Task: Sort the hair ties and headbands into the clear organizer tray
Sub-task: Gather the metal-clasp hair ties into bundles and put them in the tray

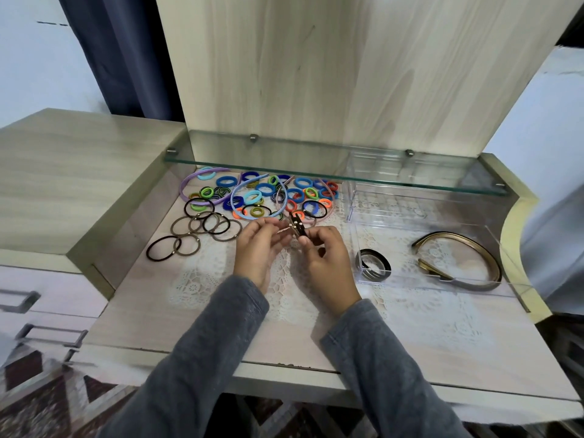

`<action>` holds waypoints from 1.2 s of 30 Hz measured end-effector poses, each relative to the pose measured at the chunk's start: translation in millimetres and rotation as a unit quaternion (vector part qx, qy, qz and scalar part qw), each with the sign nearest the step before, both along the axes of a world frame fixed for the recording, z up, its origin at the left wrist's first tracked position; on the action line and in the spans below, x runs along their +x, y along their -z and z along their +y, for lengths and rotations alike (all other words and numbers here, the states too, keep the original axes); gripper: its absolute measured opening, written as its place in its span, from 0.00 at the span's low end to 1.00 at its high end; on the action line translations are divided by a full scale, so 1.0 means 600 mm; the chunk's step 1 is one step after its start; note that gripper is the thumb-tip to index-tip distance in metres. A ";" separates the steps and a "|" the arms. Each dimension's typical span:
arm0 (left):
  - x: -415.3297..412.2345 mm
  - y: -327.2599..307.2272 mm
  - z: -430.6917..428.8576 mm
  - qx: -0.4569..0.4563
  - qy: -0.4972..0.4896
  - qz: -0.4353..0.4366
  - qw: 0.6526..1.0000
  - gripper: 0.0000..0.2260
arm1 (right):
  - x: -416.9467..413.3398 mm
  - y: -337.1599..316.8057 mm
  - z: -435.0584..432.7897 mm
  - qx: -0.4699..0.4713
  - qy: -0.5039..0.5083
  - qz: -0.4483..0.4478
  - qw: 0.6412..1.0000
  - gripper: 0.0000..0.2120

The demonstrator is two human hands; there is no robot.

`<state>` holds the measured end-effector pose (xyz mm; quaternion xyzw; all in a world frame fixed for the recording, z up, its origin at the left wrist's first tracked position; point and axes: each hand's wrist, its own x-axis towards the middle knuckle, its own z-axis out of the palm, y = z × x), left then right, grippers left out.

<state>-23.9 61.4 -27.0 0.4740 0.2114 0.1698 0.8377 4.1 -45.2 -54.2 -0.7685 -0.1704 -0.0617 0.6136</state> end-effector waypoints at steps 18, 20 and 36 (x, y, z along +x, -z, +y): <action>-0.009 0.004 -0.015 -0.040 0.091 -0.049 0.994 0.12 | -0.009 0.015 0.000 0.056 -0.037 -0.025 0.997 0.03; -0.010 0.005 -0.015 -0.038 0.097 -0.057 0.993 0.12 | -0.011 0.012 -0.002 0.057 -0.033 -0.032 0.997 0.04; -0.003 0.020 -0.004 -0.074 0.081 -0.061 0.992 0.12 | -0.003 0.021 -0.009 -0.042 -0.001 -0.120 0.992 0.06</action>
